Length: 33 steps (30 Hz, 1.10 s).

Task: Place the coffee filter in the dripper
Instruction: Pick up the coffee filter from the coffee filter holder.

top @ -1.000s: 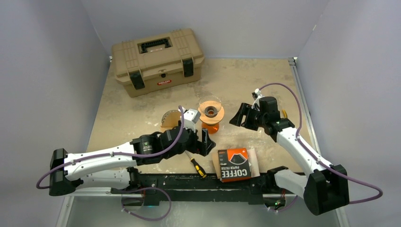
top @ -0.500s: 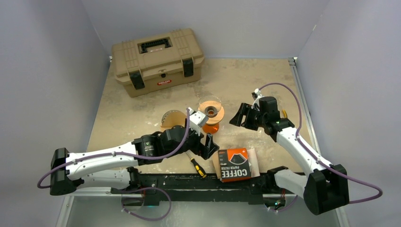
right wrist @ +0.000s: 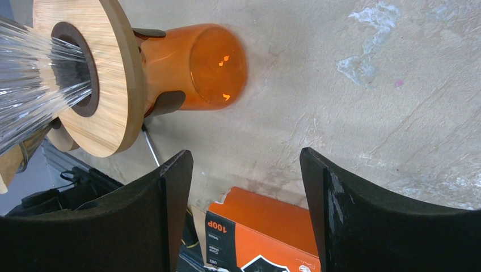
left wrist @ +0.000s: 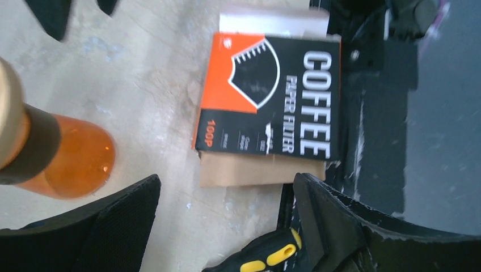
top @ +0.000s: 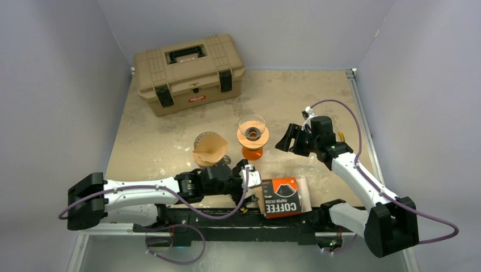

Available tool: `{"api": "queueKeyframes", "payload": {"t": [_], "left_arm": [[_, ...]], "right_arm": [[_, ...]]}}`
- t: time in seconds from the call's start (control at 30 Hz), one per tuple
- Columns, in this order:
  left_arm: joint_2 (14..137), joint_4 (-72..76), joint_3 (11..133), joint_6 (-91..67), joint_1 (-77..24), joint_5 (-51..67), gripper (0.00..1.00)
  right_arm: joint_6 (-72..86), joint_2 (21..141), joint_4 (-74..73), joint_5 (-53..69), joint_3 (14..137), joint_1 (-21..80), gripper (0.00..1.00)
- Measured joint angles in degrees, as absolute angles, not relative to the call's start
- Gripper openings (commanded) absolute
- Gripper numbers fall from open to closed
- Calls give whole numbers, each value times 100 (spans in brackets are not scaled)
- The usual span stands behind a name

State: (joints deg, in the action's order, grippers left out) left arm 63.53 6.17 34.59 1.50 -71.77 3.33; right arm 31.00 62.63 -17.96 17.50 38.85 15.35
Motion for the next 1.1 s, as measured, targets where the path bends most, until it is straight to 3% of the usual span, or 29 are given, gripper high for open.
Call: {"api": "queueKeyframes", "payload": {"t": [0.37, 0.6, 1.1], "left_arm": [[6871, 2078, 2298, 1199, -7365, 340, 85], [7098, 2679, 2003, 2248, -7975, -340, 83], [8278, 4058, 1883, 3417, -8757, -1496, 64]], "right_arm": [[3063, 6263, -1796, 1747, 3885, 1525, 73], [3037, 6364, -1754, 1747, 3883, 1494, 73], [3033, 6386, -1710, 1747, 3822, 1483, 72]]}}
